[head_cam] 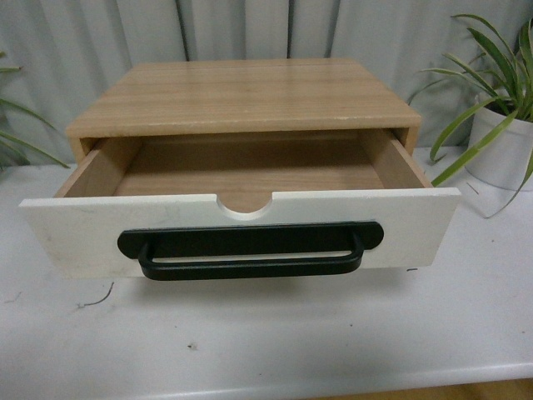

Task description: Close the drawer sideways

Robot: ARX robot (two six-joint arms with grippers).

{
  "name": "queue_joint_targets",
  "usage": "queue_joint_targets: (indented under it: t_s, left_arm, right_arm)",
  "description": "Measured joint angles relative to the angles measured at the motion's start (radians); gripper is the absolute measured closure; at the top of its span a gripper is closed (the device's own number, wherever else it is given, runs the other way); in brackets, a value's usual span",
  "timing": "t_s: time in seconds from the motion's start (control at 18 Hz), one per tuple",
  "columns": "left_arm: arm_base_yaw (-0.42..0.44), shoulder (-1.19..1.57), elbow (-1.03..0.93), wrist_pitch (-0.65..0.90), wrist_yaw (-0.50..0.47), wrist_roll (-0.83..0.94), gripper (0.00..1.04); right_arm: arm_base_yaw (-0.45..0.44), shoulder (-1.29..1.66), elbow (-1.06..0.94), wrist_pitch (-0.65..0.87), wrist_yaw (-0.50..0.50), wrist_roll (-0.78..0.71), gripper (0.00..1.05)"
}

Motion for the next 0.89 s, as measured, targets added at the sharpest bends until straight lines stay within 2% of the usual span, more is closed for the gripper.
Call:
queue_joint_targets:
  t_s: [0.89]
  left_arm:
    - [0.000, 0.000, 0.000, 0.000, 0.000, 0.000, 0.07]
  right_arm:
    - [0.000, 0.000, 0.000, 0.000, 0.000, 0.000, 0.07]
